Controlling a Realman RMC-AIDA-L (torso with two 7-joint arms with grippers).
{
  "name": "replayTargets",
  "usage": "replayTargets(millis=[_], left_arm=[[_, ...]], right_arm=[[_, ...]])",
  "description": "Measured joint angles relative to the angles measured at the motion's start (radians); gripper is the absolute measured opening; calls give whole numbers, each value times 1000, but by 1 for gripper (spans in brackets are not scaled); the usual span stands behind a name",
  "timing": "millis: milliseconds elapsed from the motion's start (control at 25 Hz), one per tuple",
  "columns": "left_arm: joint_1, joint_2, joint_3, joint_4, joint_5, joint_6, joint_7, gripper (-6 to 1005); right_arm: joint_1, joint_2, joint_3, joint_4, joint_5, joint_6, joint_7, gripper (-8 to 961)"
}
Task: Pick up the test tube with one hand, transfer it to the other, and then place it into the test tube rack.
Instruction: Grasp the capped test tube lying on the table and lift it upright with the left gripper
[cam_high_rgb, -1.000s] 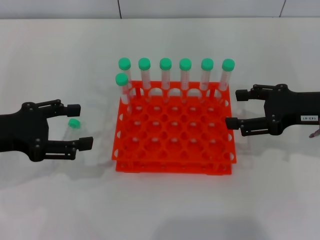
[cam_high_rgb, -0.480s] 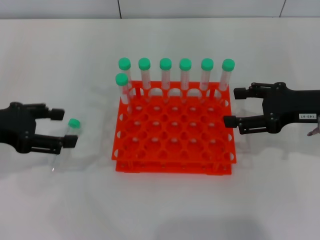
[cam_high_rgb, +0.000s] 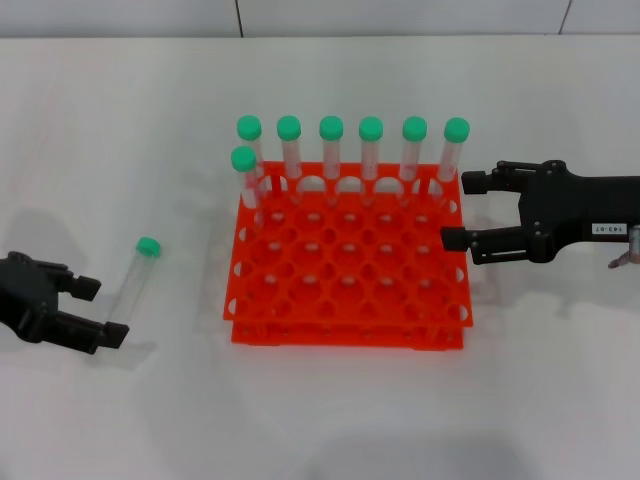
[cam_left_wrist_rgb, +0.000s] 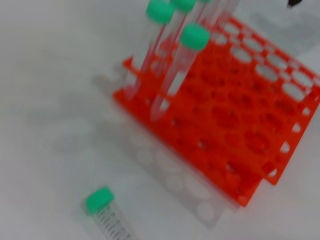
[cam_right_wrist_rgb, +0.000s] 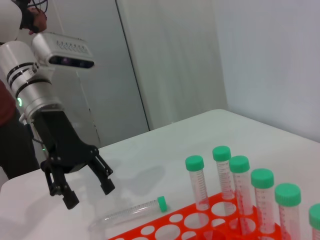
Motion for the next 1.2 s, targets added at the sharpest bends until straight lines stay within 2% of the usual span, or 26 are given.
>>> replayTargets(millis=[360, 680, 1200], left_arm=[[4, -2, -6, -5, 41, -66, -75, 892], [-13, -16, -5, -33, 123, -102, -103, 887], [-30, -15, 2, -43, 148, -121, -111, 875]], right_arm=[[0, 2, 0, 4, 2, 0, 0, 856], [0, 3, -2, 3, 12, 1, -1, 855], [14, 2, -7, 11, 13, 1, -1, 855]])
